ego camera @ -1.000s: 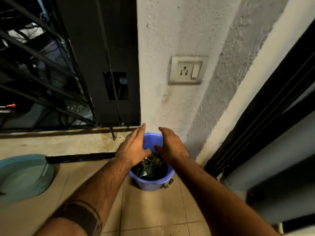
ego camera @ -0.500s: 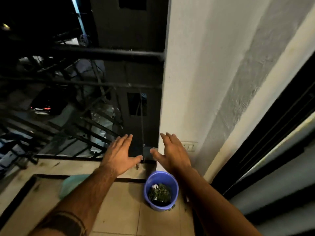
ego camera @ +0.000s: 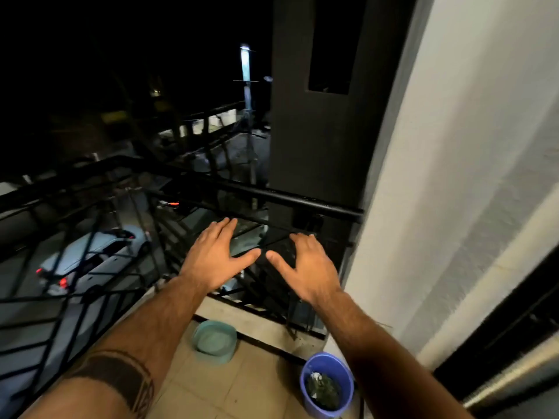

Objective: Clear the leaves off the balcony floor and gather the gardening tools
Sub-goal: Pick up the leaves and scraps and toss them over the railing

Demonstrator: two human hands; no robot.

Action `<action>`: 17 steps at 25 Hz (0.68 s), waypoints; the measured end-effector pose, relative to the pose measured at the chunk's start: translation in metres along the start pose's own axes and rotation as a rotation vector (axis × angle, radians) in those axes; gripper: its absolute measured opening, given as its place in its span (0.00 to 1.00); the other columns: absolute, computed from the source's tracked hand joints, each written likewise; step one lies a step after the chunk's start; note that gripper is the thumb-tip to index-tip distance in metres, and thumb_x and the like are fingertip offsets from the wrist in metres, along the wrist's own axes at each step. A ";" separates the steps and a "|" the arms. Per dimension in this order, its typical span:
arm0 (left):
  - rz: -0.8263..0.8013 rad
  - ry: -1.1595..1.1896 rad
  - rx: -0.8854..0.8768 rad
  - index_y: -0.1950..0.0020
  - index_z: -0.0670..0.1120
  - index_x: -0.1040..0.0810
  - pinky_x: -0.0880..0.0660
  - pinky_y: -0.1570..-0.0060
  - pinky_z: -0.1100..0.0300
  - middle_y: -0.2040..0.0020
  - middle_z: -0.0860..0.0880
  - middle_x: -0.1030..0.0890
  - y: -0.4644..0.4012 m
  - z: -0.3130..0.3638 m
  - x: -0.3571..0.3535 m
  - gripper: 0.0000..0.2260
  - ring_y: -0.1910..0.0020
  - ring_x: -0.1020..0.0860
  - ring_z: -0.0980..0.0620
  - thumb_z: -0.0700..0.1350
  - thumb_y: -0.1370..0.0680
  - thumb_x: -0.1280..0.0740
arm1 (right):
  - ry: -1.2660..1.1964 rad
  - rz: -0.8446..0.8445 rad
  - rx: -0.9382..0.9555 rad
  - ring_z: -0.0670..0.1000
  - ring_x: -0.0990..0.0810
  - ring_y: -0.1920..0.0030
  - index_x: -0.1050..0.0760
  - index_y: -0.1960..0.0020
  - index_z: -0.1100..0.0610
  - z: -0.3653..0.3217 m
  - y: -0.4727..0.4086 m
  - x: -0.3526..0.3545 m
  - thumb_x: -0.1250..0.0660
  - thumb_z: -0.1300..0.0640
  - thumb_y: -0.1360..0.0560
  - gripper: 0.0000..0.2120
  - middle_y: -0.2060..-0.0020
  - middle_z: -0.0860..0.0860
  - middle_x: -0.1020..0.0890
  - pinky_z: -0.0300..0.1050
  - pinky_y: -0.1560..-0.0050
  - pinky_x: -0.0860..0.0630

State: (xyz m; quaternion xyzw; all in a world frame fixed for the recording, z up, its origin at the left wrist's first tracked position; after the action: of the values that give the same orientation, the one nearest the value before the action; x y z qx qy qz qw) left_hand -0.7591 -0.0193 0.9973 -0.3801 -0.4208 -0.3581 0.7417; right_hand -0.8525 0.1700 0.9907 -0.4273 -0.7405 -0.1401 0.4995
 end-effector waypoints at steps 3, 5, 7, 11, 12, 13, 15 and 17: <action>0.101 0.019 0.129 0.19 0.52 0.44 0.47 0.23 0.53 0.19 0.51 0.43 0.050 -0.037 0.053 0.45 0.20 0.46 0.50 0.76 0.29 0.42 | -0.032 -0.055 0.164 0.53 0.45 0.20 0.38 0.21 0.55 -0.068 0.004 -0.006 0.45 0.27 0.24 0.42 0.22 0.53 0.35 0.52 0.22 0.41; 0.157 0.003 0.216 0.19 0.52 0.45 0.47 0.23 0.52 0.19 0.52 0.43 0.084 -0.066 0.084 0.44 0.20 0.46 0.51 0.75 0.27 0.43 | -0.060 -0.110 0.261 0.52 0.47 0.19 0.41 0.20 0.54 -0.115 0.005 -0.018 0.46 0.26 0.24 0.43 0.21 0.52 0.38 0.50 0.22 0.43; 0.178 -0.056 0.296 0.18 0.52 0.46 0.48 0.22 0.52 0.19 0.51 0.44 0.118 -0.095 0.108 0.45 0.20 0.47 0.50 0.77 0.28 0.46 | -0.086 -0.177 0.351 0.51 0.50 0.19 0.44 0.19 0.53 -0.158 0.009 -0.035 0.48 0.25 0.25 0.44 0.19 0.52 0.42 0.50 0.21 0.47; 0.225 -0.147 0.518 0.18 0.50 0.49 0.51 0.21 0.51 0.18 0.49 0.46 0.197 -0.175 0.150 0.51 0.19 0.49 0.49 0.81 0.32 0.55 | -0.084 -0.318 0.590 0.51 0.53 0.19 0.48 0.18 0.54 -0.264 0.033 -0.087 0.54 0.21 0.29 0.51 0.18 0.52 0.47 0.51 0.20 0.50; 0.247 -0.165 0.572 0.18 0.50 0.49 0.51 0.21 0.51 0.18 0.49 0.47 0.218 -0.195 0.158 0.52 0.19 0.49 0.48 0.82 0.33 0.57 | -0.078 -0.349 0.642 0.51 0.53 0.19 0.48 0.18 0.54 -0.289 0.041 -0.102 0.54 0.21 0.29 0.51 0.18 0.52 0.47 0.51 0.20 0.50; 0.264 -0.174 0.624 0.18 0.49 0.49 0.51 0.21 0.51 0.18 0.48 0.47 0.238 -0.216 0.166 0.53 0.19 0.49 0.48 0.81 0.33 0.58 | -0.069 -0.381 0.698 0.51 0.53 0.19 0.49 0.18 0.54 -0.314 0.049 -0.118 0.54 0.21 0.29 0.51 0.18 0.52 0.47 0.51 0.20 0.50; 0.282 -0.194 0.701 0.18 0.49 0.50 0.51 0.21 0.51 0.18 0.48 0.47 0.272 -0.249 0.179 0.52 0.19 0.49 0.48 0.81 0.33 0.57 | -0.062 -0.428 0.789 0.50 0.53 0.19 0.49 0.18 0.54 -0.357 0.061 -0.147 0.52 0.22 0.27 0.49 0.18 0.51 0.47 0.52 0.20 0.50; 0.317 -0.222 0.804 0.18 0.49 0.49 0.50 0.21 0.52 0.18 0.49 0.46 0.308 -0.283 0.197 0.52 0.19 0.49 0.48 0.81 0.33 0.56 | -0.071 -0.481 0.877 0.50 0.52 0.19 0.48 0.18 0.54 -0.406 0.075 -0.177 0.51 0.23 0.26 0.48 0.19 0.51 0.46 0.51 0.20 0.51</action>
State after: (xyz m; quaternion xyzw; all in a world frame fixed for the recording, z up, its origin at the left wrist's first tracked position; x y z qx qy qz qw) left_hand -0.3205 -0.1660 0.9917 -0.1574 -0.5402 -0.0048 0.8267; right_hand -0.5187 -0.1300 1.0096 0.0012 -0.8238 0.0879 0.5600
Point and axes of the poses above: each hand's wrist, its own y-axis away from the middle knuckle, its own x-axis out of the back of the hand, z = x × y, the point moved 5 cm from there along -y, towards the middle knuckle
